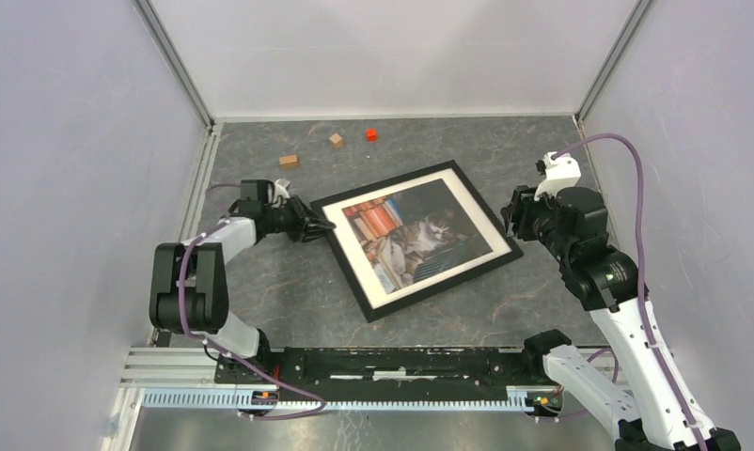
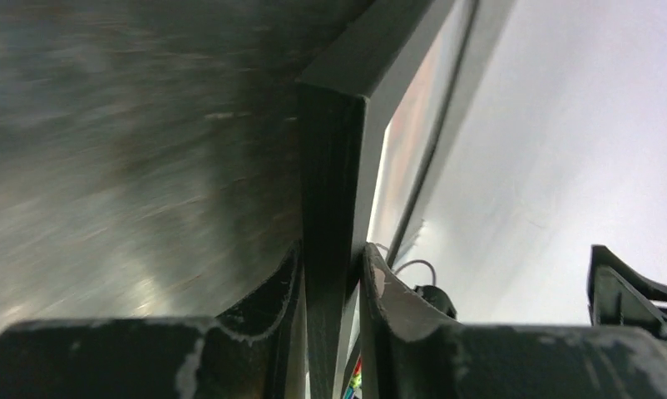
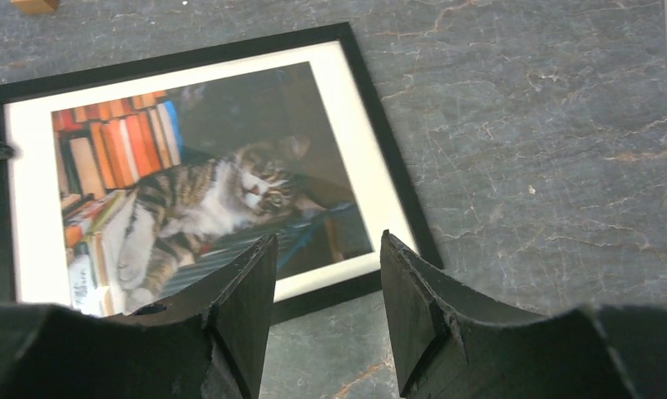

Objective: Put the photo into the frame

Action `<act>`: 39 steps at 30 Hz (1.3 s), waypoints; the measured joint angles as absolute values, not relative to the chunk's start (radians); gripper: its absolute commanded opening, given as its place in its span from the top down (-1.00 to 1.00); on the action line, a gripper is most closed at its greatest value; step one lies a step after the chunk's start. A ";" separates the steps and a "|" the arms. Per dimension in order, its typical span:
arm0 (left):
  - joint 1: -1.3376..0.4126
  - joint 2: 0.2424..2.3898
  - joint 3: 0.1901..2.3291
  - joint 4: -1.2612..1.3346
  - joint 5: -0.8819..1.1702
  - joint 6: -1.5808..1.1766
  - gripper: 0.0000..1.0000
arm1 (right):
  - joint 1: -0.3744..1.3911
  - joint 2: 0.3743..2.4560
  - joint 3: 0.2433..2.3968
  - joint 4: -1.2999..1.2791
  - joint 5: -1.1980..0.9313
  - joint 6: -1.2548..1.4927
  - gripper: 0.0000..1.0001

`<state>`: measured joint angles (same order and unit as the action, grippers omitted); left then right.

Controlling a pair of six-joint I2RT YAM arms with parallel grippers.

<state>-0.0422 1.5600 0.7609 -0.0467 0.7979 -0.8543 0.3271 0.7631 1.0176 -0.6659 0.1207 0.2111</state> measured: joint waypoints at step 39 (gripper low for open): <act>-0.301 0.698 1.343 -0.397 0.490 -0.559 -1.00 | 0.385 0.552 1.126 -0.698 -0.250 0.144 -0.96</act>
<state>-0.3008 0.6983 1.3426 -0.3965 0.4900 -0.5594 0.3847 0.5518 1.1259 -0.6979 -0.2501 0.1444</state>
